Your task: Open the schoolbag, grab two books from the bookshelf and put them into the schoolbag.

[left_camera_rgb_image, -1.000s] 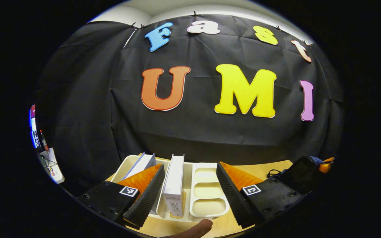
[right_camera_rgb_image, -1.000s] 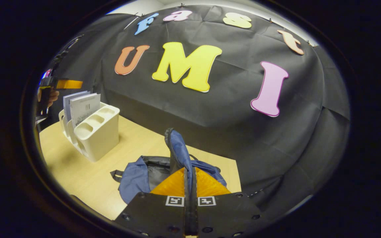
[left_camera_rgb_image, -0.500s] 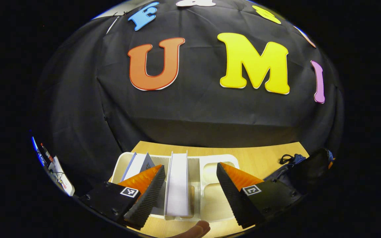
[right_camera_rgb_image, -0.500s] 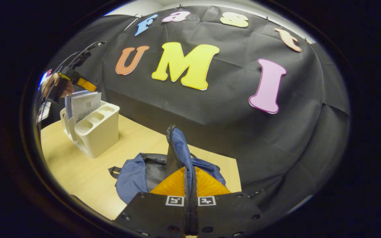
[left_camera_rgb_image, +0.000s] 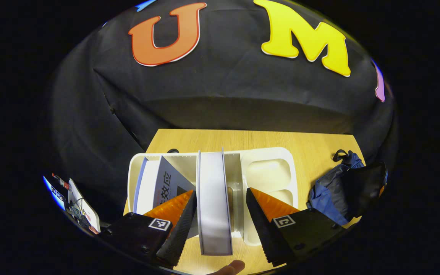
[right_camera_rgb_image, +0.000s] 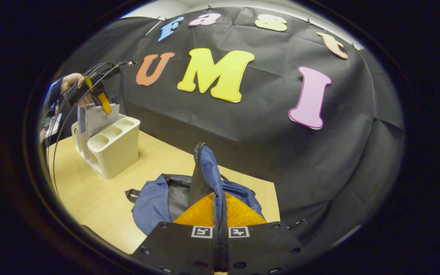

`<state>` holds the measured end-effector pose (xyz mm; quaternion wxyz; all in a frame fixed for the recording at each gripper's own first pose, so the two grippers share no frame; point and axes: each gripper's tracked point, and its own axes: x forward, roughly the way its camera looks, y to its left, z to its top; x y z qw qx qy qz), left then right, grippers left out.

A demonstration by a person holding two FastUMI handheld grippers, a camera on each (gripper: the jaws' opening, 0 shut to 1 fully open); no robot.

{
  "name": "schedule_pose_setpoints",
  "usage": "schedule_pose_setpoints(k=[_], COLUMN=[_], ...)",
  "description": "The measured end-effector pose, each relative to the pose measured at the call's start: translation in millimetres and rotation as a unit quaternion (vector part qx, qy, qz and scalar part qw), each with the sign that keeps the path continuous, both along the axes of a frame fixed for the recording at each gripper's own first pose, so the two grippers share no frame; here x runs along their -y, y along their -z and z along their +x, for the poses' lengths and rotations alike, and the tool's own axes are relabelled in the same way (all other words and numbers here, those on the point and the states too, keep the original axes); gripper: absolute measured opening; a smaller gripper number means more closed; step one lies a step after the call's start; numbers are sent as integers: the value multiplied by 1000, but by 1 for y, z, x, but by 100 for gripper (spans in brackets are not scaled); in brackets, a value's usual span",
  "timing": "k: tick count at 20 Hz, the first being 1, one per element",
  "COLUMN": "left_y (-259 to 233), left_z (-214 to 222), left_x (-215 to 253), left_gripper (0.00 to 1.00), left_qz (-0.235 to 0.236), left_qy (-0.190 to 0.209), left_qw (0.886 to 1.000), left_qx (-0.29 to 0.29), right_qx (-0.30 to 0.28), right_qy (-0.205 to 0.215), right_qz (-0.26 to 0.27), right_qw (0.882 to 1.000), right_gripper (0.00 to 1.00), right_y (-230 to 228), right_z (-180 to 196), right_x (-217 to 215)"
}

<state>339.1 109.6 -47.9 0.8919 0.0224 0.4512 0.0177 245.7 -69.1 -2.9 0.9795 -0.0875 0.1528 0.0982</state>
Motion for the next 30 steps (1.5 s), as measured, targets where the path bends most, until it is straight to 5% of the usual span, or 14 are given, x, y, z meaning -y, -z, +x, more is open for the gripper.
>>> schedule_pose_setpoints(k=[4, 6, 7, 16, 20, 30], left_y=[21, 23, 20, -20, -44, -25], left_z=[0, -3, -7, -70, -120, -232], left_x=[-5, -1, 2, 1, -12, -15], left_gripper=[69, 49, 47, 43, 43, 43], left_qz=[12, 5, 1, -21, -66, -195], left_qy=[-8, -8, -4, -4, -16, -62], left_qw=[999, 999, 999, 1000, 995, 972], left_qx=[-40, -45, -45, 16, 76, 120], right_qx=[-2, -5, -5, -7, -10, -32], right_qy=[-3, -1, -1, -1, -1, -17], right_qz=[3, 5, 6, 1, 5, -5], right_qw=[1000, 1000, 1000, 1000, 1000, 999], right_gripper=[0, 0, 0, 0, 0, 0], right_y=[4, 7, 8, 17, 23, 31], right_z=[0, -1, -1, -3, -4, 3], right_x=[-1, 0, 0, -2, -3, -23])
